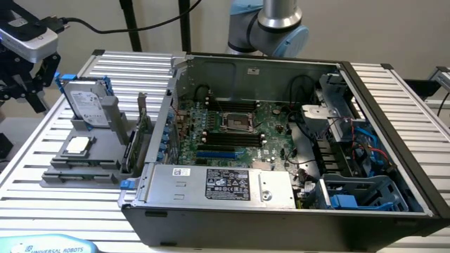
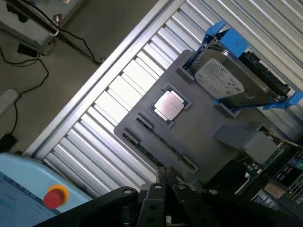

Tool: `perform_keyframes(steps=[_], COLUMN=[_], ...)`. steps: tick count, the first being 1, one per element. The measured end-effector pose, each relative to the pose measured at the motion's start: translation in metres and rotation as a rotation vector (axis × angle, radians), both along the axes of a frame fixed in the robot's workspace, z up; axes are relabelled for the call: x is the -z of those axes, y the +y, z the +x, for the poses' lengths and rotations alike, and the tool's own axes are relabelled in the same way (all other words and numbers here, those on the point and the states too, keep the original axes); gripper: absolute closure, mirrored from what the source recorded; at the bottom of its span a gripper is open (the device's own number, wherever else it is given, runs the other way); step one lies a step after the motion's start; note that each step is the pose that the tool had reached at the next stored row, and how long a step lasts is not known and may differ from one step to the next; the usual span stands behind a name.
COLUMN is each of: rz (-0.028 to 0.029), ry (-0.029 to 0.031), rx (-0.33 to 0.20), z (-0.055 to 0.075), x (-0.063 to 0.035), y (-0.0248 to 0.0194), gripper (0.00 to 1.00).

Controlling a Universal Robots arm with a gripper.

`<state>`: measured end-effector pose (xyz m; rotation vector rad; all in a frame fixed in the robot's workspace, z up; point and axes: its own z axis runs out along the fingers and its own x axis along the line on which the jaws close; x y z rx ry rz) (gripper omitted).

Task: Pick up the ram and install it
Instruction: 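Pick up the ram and move it above insertion slot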

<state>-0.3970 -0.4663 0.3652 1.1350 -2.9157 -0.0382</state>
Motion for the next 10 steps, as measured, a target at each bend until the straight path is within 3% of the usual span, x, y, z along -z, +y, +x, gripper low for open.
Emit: perform_keyframes(steps=[10], rz=[0.0], ry=[0.0], rx=[-0.181], z=[0.0], x=[0.0022], y=[0.0], gripper=[0.89])
